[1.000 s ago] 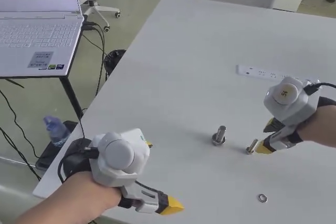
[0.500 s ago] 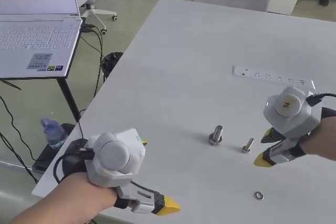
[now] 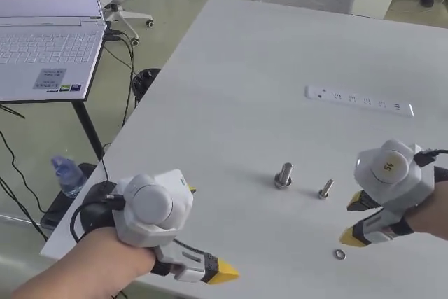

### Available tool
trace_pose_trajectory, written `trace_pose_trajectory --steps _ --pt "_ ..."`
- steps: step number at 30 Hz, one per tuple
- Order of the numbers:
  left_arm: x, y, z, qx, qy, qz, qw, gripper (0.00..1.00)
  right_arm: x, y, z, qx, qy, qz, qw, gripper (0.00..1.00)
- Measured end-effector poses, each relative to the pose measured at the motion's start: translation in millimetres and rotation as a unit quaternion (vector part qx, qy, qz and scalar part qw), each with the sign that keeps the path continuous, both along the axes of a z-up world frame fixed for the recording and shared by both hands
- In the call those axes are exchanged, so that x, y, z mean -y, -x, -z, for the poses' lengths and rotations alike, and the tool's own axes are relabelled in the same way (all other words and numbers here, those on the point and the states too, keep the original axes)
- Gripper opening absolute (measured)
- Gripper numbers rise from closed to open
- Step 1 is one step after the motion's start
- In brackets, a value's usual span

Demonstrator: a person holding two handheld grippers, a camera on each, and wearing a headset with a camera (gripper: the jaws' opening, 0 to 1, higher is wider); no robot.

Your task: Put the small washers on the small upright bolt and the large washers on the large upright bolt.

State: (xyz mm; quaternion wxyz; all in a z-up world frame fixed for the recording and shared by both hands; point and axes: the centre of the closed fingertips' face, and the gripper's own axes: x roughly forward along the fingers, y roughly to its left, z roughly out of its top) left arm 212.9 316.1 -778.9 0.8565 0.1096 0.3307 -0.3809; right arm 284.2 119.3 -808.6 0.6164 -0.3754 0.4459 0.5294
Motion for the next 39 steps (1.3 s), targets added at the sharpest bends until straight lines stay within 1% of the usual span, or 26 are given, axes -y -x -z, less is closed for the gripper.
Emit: trace_pose_trajectory --steps 4,6,11,14,16,19,21,23,24,29,32,33,34,35,36,39 --pt "0.2 1.0 1.2 -0.002 -0.004 0.002 1.0000 0.95 4.8 7.2 10.2 -0.003 0.001 -0.010 0.9999 0.39" --pt "1.0 1.9 0.8 -0.004 -0.003 0.002 1.0000 0.94 7.3 11.0 14.9 -0.004 0.007 -0.019 0.9998 0.38" --pt "2.3 3.0 0.8 -0.005 -0.003 0.003 1.0000 0.94 9.5 13.7 27.0 -0.006 0.009 -0.022 0.9997 0.35" --pt "4.0 3.7 -1.4 -0.004 0.001 0.003 1.0000 0.94 9.2 14.0 34.5 -0.005 0.006 -0.021 0.9998 0.34" --pt "3.1 3.9 -1.0 -0.003 -0.003 0.005 1.0000 0.93 10.9 13.6 39.8 -0.006 0.008 -0.019 0.9998 0.33" --pt "3.4 4.0 -0.9 -0.003 -0.002 0.006 1.0000 0.93 15.2 11.3 49.0 -0.008 0.006 -0.013 0.9999 0.33" --pt "3.1 4.3 -0.2 -0.006 -0.004 0.006 1.0000 0.93 16.3 11.2 51.0 -0.003 0.009 -0.012 0.9999 0.33" --pt "3.0 4.7 0.1 -0.006 -0.004 0.006 1.0000 0.92 16.8 11.5 53.1 -0.005 0.009 -0.010 0.9999 0.32" --pt "2.4 6.0 1.2 -0.010 -0.005 0.006 0.9999 0.92 16.8 11.9 54.4 -0.006 0.009 -0.009 0.9999 0.32" --pt "1.6 8.3 1.2 -0.009 -0.008 0.009 0.9999 0.91 16.2 14.0 62.8 -0.008 0.007 -0.005 0.9999 0.30" --pt "0.2 8.5 1.2 -0.010 -0.010 0.010 0.9999 0.91 16.5 12.2 69.1 -0.005 0.009 -0.001 0.9999 0.30" --pt "-0.2 8.2 1.0 -0.009 -0.010 0.011 0.9998 0.91 15.6 11.9 69.6 -0.005 0.006 -0.001 1.0000 0.30" --pt "-0.9 7.9 0.9 -0.010 -0.010 0.011 0.9998 0.91 15.9 11.7 71.0 -0.006 0.009 0.001 0.9999 0.29" --pt "-1.6 7.5 0.8 -0.010 -0.012 0.011 0.9998 0.91 15.2 9.3 70.2 0.000 0.007 -0.003 1.0000 0.28" --pt "-2.2 7.1 0.5 -0.009 -0.013 0.011 0.9998 0.91 15.3 7.8 71.4 -0.002 0.010 0.001 0.9999 0.27" --pt "-2.9 5.7 -0.2 -0.009 -0.009 0.009 0.9999 0.91 15.6 8.4 70.1 0.000 0.012 -0.003 0.9999 0.26"
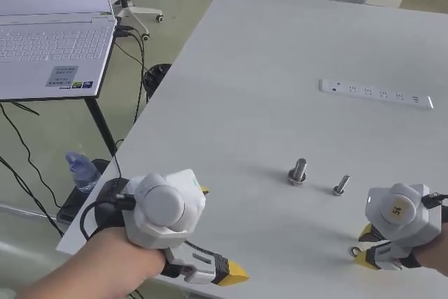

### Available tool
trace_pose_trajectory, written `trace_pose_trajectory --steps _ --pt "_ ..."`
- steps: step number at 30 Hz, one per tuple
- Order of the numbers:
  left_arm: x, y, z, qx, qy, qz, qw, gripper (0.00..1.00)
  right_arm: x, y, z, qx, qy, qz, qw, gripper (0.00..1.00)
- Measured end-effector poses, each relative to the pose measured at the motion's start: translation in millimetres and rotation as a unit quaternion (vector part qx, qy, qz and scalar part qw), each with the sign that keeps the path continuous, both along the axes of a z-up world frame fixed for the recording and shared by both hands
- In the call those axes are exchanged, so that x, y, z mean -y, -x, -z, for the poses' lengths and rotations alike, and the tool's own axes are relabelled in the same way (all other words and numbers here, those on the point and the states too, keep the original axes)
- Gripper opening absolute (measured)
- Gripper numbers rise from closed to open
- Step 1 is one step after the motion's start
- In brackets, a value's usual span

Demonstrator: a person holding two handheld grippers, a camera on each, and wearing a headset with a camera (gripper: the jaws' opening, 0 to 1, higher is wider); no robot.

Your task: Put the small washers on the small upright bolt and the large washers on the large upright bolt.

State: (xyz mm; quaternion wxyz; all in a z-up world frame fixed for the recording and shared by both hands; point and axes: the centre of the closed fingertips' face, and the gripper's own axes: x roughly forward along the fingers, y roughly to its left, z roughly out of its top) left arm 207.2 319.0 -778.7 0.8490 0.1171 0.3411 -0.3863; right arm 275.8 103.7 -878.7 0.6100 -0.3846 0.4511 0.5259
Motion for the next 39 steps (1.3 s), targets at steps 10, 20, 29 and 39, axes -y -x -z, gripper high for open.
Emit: trace_pose_trajectory --steps 10,20,29,39 --pt "3.3 0.9 3.2 -0.003 0.002 0.001 1.0000 0.89 0.1 4.4 0.0 0.009 0.006 -0.008 0.9999 0.23" --pt "-0.9 1.9 3.0 -0.001 -0.007 0.001 1.0000 0.88 -2.3 2.7 0.3 0.010 0.012 -0.005 0.9999 0.17" --pt "-1.0 4.6 5.0 -0.004 -0.005 -0.002 1.0000 0.86 -2.3 2.5 1.6 0.013 0.025 -0.016 0.9995 0.14" --pt "0.6 6.9 2.8 -0.003 -0.005 -0.003 1.0000 0.86 -3.0 1.6 1.7 0.001 0.062 -0.009 0.9980 0.12"
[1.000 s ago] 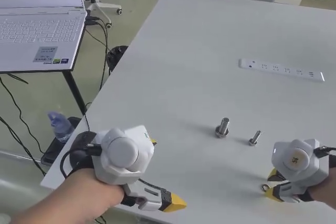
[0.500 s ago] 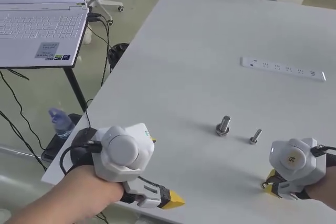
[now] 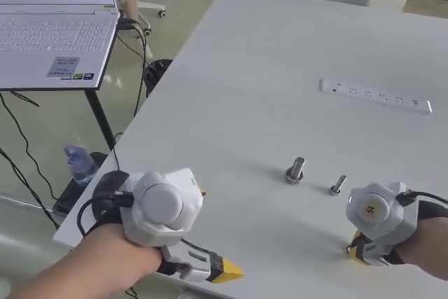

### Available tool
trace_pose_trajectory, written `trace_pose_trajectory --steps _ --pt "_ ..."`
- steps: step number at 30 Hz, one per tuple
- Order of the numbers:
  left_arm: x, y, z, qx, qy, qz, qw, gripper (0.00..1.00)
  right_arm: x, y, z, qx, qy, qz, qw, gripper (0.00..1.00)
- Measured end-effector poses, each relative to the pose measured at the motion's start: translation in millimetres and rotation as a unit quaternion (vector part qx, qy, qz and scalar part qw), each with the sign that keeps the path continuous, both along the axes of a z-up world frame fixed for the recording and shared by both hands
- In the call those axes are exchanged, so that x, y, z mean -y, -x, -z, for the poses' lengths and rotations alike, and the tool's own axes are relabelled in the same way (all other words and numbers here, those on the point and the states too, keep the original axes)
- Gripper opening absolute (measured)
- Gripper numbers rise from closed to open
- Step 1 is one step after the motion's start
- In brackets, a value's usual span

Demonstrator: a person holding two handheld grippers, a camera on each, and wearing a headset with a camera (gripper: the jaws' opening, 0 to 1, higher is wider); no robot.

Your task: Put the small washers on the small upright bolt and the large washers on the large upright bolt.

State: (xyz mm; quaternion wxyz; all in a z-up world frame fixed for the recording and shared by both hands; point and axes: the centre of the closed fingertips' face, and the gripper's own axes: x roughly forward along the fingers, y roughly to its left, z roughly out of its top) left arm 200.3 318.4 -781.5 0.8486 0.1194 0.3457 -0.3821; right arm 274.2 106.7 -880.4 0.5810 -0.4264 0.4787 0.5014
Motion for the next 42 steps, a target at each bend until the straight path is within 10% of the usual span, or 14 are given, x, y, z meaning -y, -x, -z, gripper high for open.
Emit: trace_pose_trajectory --steps 42 --pt "7.1 -16.8 -9.1 0.019 0.036 -0.037 0.9985 0.95 6.4 -52.5 -47.4 -0.012 -0.058 0.094 0.9938 0.12"
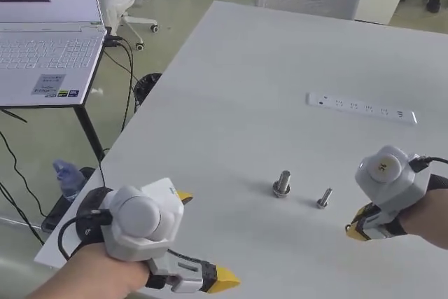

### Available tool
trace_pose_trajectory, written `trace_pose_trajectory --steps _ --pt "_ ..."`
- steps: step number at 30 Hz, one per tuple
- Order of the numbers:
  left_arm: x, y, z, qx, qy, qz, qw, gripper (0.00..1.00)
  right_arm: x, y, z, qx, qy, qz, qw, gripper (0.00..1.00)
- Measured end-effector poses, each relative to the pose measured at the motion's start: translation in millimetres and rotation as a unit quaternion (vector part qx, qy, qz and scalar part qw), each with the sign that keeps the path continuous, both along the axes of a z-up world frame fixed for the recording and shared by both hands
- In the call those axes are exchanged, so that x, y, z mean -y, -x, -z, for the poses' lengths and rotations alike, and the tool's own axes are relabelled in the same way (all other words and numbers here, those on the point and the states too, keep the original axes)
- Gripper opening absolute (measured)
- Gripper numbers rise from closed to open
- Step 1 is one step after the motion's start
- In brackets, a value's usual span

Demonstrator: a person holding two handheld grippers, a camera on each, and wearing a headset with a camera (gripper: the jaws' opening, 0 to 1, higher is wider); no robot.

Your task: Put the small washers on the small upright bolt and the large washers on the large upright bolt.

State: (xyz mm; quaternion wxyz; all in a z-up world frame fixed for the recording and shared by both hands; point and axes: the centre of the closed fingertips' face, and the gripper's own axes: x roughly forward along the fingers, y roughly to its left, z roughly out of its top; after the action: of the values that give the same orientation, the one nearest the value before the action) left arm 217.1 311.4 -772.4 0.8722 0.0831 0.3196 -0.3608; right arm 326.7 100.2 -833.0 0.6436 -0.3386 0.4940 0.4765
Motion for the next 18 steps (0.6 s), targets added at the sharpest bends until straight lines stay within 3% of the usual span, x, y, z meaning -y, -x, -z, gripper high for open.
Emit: trace_pose_trajectory --steps 18 --pt "-2.2 -7.0 6.7 -0.005 -0.003 0.001 1.0000 0.95 -16.9 -33.4 -26.3 0.028 -0.003 -0.007 0.9996 0.12"
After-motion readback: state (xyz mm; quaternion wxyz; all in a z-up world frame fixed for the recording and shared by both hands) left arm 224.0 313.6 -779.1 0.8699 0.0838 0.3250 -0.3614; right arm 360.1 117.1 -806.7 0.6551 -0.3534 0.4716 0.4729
